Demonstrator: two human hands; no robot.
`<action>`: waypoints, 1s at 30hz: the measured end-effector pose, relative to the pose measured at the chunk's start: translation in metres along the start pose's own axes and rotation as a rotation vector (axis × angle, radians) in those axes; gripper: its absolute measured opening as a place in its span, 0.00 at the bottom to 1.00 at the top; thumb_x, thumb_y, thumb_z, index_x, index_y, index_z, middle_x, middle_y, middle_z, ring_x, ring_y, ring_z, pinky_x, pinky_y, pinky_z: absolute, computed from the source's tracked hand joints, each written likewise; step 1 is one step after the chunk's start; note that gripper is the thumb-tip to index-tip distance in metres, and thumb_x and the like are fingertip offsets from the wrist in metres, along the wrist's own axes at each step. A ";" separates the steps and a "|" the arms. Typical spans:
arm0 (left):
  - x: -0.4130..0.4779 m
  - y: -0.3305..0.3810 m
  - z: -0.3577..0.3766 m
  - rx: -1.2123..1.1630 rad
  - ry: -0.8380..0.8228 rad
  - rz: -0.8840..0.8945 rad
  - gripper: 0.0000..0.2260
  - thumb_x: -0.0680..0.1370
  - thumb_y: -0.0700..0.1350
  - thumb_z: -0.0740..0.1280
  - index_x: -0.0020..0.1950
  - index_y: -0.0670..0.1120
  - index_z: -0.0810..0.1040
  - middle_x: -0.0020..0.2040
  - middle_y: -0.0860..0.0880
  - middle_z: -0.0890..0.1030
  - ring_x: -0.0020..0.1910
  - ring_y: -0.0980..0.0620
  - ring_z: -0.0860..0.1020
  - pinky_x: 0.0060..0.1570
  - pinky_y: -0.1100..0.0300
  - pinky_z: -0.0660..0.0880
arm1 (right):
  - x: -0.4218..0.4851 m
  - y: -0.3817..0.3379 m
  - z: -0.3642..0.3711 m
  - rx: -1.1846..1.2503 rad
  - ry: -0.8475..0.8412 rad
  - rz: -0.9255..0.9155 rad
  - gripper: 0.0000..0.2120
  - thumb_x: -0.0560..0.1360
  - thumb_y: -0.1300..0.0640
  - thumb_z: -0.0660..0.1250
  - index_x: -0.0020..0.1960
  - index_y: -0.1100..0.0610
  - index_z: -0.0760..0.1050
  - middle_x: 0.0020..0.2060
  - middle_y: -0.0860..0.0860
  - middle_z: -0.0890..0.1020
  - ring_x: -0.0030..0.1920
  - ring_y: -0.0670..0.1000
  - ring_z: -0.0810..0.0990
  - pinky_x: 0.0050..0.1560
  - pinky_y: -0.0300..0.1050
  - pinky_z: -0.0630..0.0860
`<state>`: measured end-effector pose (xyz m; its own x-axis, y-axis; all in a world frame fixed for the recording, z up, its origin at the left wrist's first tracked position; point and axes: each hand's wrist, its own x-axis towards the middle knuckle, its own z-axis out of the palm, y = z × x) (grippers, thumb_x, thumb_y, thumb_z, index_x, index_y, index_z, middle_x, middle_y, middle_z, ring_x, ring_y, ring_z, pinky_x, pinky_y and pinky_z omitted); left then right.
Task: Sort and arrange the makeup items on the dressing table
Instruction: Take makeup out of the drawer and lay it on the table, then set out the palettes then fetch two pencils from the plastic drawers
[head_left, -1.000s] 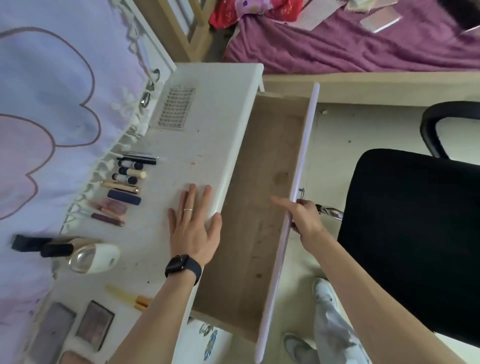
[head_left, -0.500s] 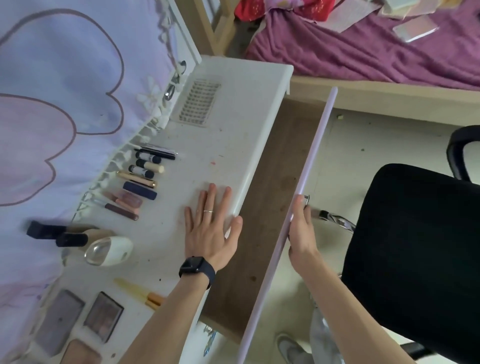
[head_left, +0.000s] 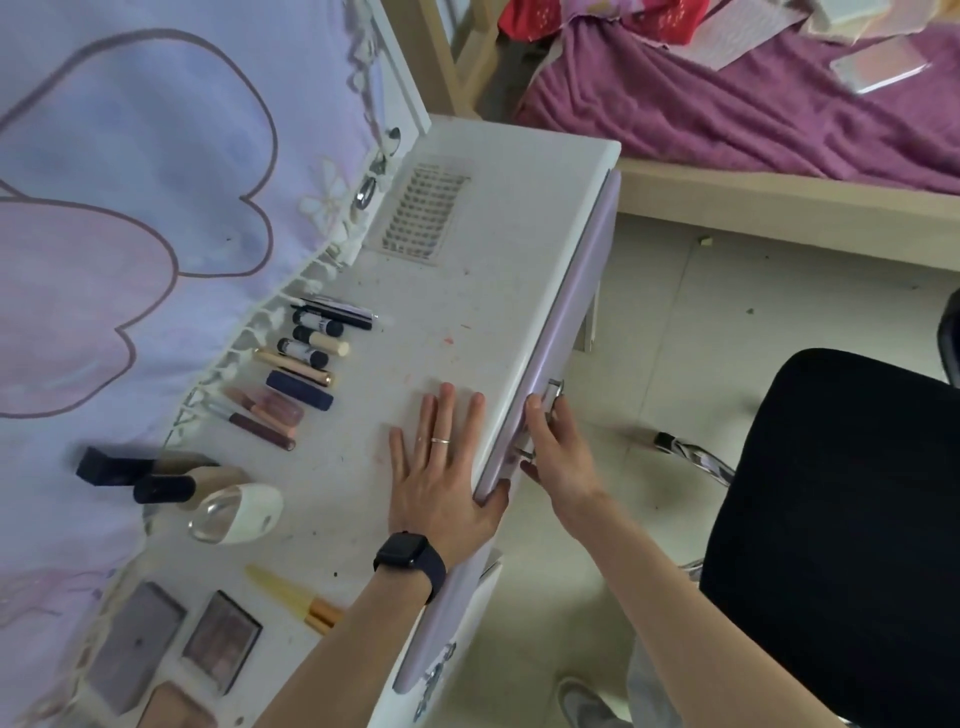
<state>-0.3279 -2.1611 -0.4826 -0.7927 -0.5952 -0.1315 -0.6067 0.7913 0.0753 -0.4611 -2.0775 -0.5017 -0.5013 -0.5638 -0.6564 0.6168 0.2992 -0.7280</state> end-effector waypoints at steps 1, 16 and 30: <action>0.000 0.000 0.001 0.000 0.002 0.004 0.47 0.70 0.62 0.65 0.82 0.51 0.46 0.82 0.46 0.44 0.81 0.44 0.47 0.73 0.32 0.53 | 0.001 0.002 0.000 -0.019 0.000 -0.007 0.07 0.80 0.38 0.62 0.51 0.40 0.73 0.47 0.50 0.82 0.49 0.47 0.82 0.62 0.56 0.79; 0.009 0.039 -0.052 0.050 -0.429 -0.222 0.44 0.82 0.54 0.59 0.73 0.51 0.22 0.76 0.44 0.24 0.78 0.42 0.32 0.77 0.40 0.46 | -0.075 -0.049 -0.081 -1.187 -0.175 -0.035 0.18 0.82 0.47 0.60 0.71 0.44 0.75 0.69 0.46 0.77 0.67 0.52 0.77 0.65 0.42 0.71; -0.099 0.327 -0.207 -0.451 -0.226 0.622 0.25 0.81 0.53 0.61 0.78 0.58 0.63 0.78 0.54 0.63 0.78 0.51 0.57 0.76 0.47 0.56 | -0.442 -0.090 -0.279 -0.902 0.880 -0.453 0.13 0.80 0.46 0.65 0.63 0.38 0.79 0.56 0.26 0.72 0.64 0.41 0.72 0.60 0.34 0.63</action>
<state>-0.4603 -1.8718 -0.2402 -0.9916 0.0179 -0.1278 -0.0610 0.8076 0.5865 -0.4644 -1.6401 -0.2009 -0.9853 -0.1702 0.0163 -0.1495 0.8113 -0.5652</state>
